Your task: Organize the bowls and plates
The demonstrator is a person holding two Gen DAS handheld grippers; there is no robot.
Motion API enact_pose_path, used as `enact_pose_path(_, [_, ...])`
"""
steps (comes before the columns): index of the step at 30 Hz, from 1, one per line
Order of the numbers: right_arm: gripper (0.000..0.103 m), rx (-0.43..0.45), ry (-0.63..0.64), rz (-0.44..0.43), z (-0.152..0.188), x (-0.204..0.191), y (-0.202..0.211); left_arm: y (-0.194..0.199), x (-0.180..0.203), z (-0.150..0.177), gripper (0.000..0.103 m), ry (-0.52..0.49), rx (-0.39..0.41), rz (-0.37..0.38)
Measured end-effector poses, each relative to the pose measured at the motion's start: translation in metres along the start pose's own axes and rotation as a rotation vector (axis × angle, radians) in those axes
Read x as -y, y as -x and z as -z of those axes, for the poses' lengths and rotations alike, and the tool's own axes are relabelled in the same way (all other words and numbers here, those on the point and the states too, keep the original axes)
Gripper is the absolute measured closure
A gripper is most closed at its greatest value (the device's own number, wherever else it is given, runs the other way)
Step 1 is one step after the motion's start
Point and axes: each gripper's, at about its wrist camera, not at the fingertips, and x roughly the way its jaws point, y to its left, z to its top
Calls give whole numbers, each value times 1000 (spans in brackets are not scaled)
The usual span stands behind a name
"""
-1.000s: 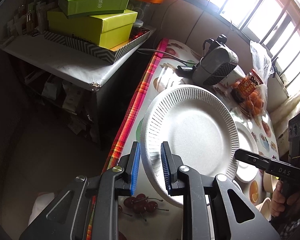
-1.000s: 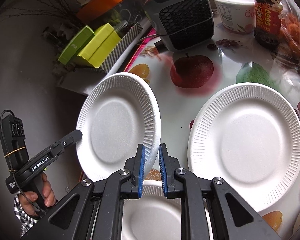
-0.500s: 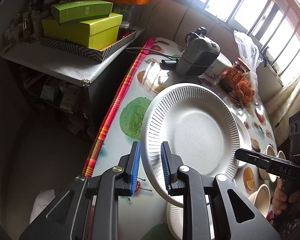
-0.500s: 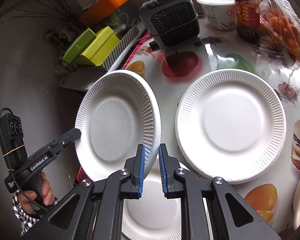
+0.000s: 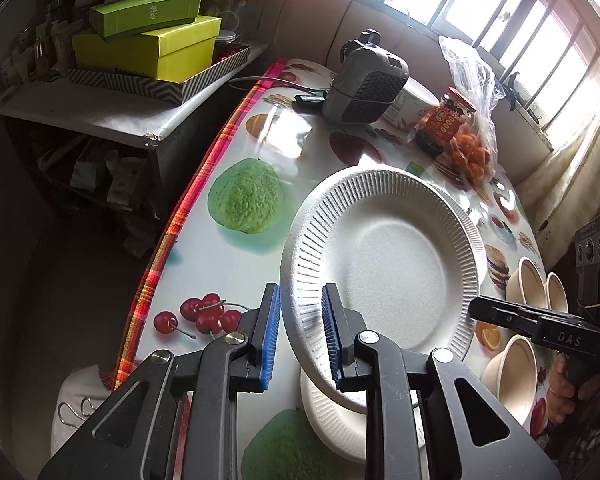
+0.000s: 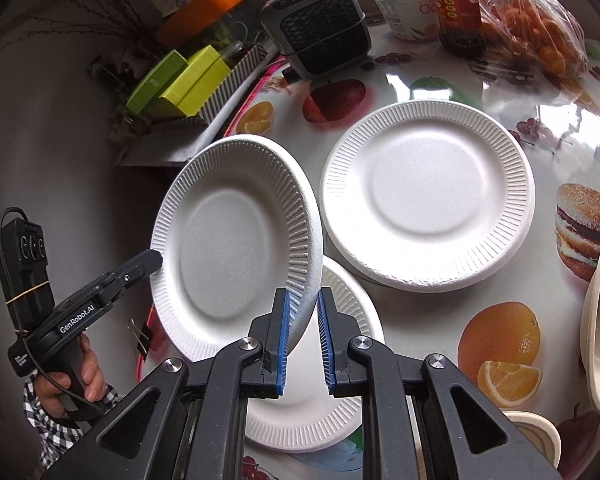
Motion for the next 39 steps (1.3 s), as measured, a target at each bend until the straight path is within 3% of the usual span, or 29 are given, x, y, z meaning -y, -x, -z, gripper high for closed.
enact_pose_path(23, [88,-76,-2,38,38,19,3,-17,17,48,81,-4,-113,3])
enact_pose_path(39, [86,-111,27,90,44,21,-4,-17,28,57,81,-43,-161,-27])
